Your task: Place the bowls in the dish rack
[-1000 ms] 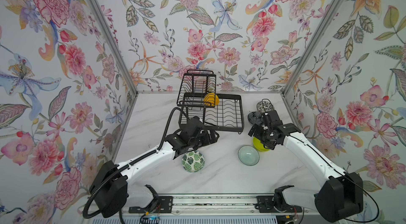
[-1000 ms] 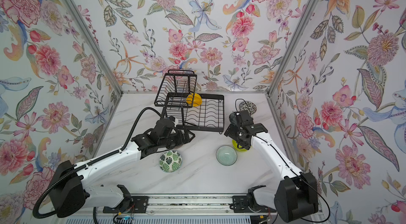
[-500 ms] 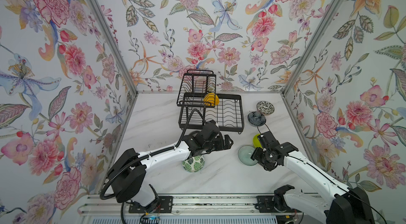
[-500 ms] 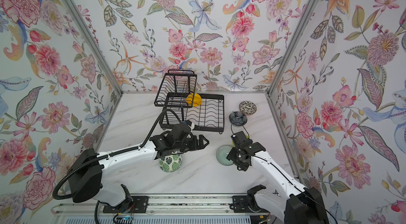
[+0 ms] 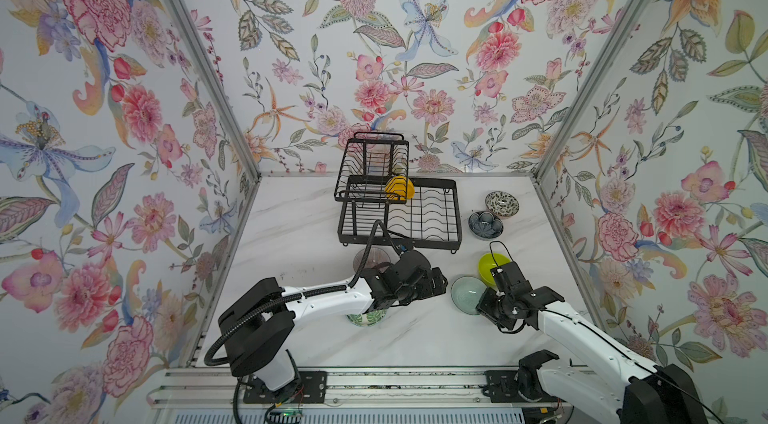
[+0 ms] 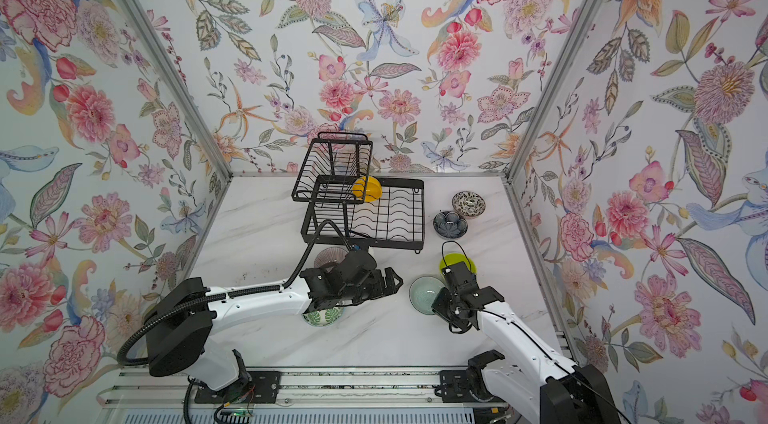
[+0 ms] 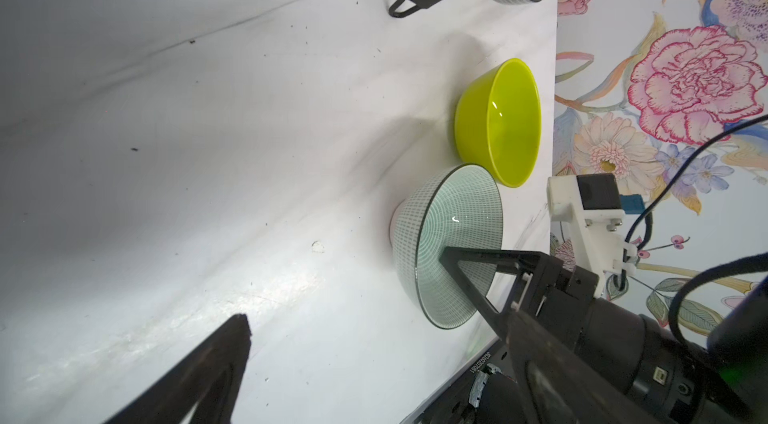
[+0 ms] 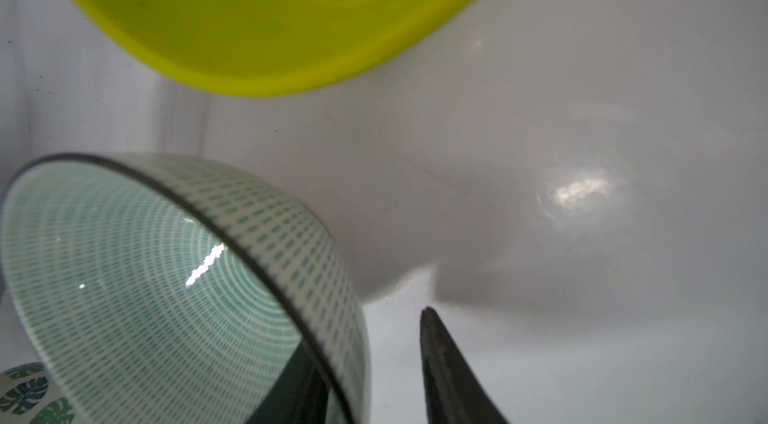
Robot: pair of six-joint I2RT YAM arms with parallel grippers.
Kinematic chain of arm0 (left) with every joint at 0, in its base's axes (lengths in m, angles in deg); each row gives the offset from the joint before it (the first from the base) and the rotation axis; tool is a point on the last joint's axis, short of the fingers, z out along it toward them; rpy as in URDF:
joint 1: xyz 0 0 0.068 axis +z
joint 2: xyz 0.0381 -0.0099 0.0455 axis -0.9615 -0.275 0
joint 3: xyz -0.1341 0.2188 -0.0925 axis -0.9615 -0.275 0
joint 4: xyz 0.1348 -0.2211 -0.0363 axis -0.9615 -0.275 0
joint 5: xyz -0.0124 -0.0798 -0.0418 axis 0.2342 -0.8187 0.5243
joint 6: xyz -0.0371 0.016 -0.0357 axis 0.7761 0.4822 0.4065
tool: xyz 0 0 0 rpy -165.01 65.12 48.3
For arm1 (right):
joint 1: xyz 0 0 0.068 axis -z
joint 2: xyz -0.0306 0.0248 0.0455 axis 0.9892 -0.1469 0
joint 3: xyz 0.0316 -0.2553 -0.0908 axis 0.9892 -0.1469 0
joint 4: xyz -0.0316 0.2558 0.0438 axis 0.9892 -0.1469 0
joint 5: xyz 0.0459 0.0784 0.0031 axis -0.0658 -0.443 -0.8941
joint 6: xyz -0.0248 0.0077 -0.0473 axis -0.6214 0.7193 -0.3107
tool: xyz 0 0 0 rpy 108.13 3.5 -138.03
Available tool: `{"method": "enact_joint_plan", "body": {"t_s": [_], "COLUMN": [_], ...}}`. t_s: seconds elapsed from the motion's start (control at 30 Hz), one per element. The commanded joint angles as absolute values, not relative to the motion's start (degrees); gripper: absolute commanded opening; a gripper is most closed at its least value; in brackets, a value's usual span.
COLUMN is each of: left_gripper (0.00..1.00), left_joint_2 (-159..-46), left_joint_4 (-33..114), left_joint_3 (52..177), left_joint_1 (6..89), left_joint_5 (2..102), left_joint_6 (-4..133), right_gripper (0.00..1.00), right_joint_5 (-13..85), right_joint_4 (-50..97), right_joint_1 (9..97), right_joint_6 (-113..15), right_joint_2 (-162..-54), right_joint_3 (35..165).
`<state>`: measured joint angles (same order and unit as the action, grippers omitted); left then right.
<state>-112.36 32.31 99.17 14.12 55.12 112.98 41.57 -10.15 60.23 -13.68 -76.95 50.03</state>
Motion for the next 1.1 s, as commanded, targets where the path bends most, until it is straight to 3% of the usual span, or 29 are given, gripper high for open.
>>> {"method": "enact_joint_plan", "body": {"t_s": [0.0, 0.1, 0.37, 0.67, 1.07], "left_gripper": [0.99, 0.99, 0.99, 0.99, 0.99], "left_joint_2": [-113.21, -114.17, -111.43, -105.44, -107.67], "left_joint_4": [33.04, 33.36, 26.35, 30.14, 27.33], "left_joint_3": [99.89, 100.9, 102.38, 92.99, 95.72], "left_joint_1": [13.83, 13.84, 14.58, 14.89, 16.62], "left_joint_5": [57.91, 56.89, 61.28, 63.02, 62.26], "left_joint_6": [112.75, 112.24, 108.63, 114.78, 116.75], "right_gripper": [0.3, 0.19, 0.07, 0.02, 0.0], "right_joint_5": [42.2, 41.4, 41.7, 40.37, 45.41], "right_joint_4": [-8.84, -7.76, -5.51, -4.34, -3.8], "right_joint_1": [60.46, 60.22, 59.0, 57.76, 51.87], "right_joint_6": [-13.83, -12.7, -11.92, -14.49, -19.45], "right_joint_2": [-75.74, -75.57, -78.95, -85.72, -94.04], "right_joint_3": [48.52, 48.09, 50.63, 56.45, 71.73]}}
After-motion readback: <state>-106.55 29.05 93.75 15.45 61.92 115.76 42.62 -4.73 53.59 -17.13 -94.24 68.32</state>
